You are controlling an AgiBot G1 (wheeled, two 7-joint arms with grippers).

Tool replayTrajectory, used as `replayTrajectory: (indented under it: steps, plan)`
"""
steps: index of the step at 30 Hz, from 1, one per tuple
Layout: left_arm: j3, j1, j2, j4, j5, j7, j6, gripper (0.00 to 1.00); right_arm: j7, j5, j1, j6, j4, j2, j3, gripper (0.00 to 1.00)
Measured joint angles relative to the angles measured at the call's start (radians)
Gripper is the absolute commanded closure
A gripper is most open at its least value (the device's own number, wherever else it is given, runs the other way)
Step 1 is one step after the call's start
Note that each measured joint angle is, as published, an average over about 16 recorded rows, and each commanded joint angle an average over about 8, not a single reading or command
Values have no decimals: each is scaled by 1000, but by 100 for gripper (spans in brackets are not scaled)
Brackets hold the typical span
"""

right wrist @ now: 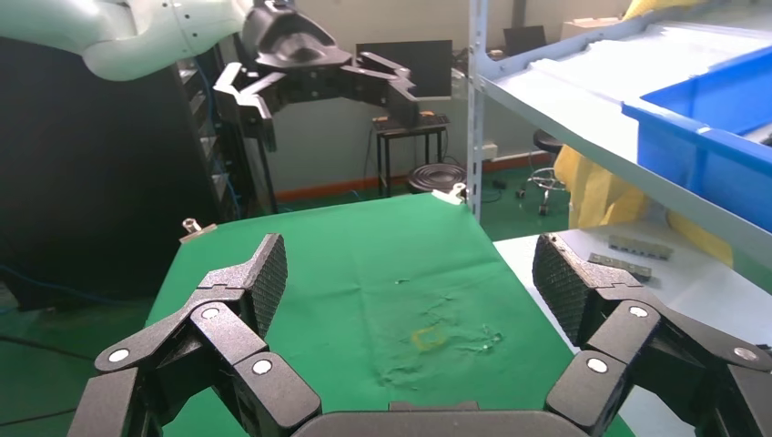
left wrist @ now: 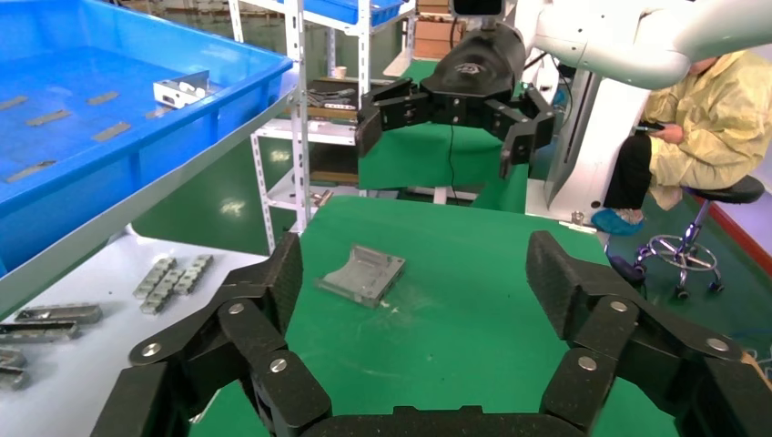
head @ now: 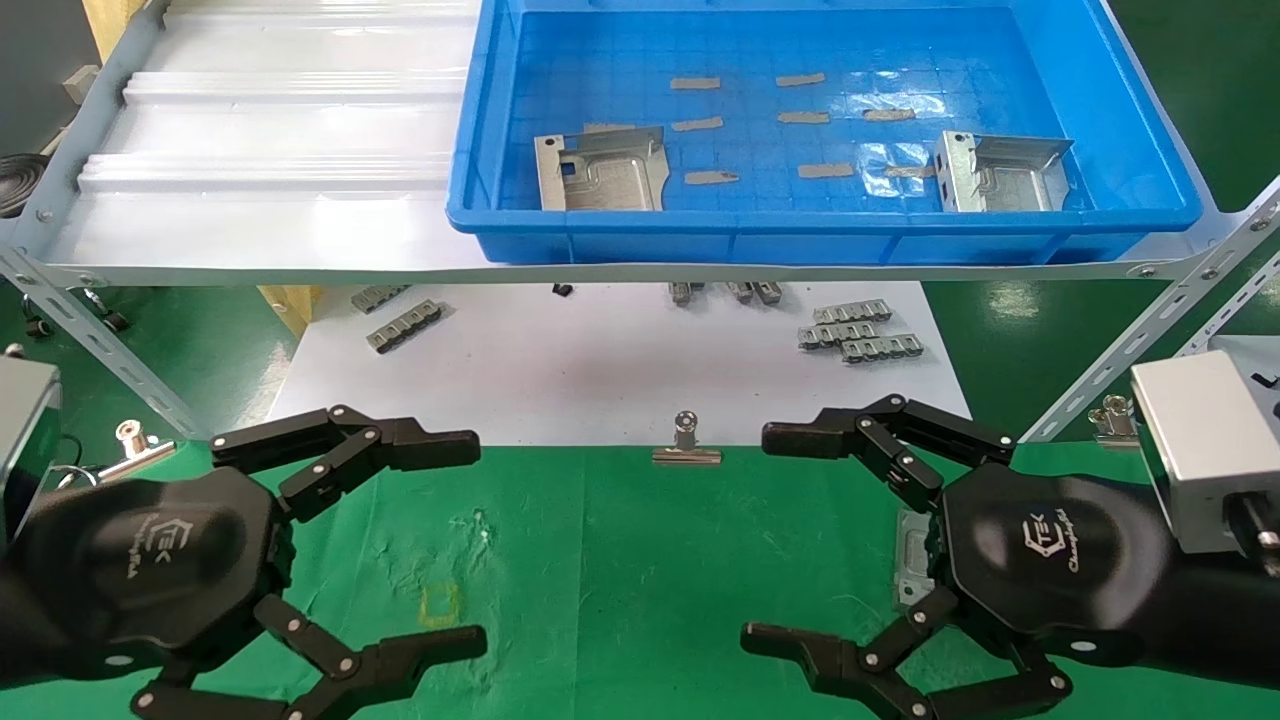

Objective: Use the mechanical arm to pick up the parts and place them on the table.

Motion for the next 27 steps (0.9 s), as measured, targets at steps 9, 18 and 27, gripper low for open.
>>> replayTrajectory:
  steps: [9, 18, 27]
  plan:
    - [0, 0, 0, 0, 0, 0, 0, 0, 56, -6, -10, 12, 82, 12, 33, 0]
    - [0, 0, 0, 0, 0, 0, 0, 0, 73, -8, -14, 16, 109, 17, 45, 0]
    - [0, 0, 0, 0, 0, 0, 0, 0, 69, -8, -13, 16, 101, 16, 42, 0]
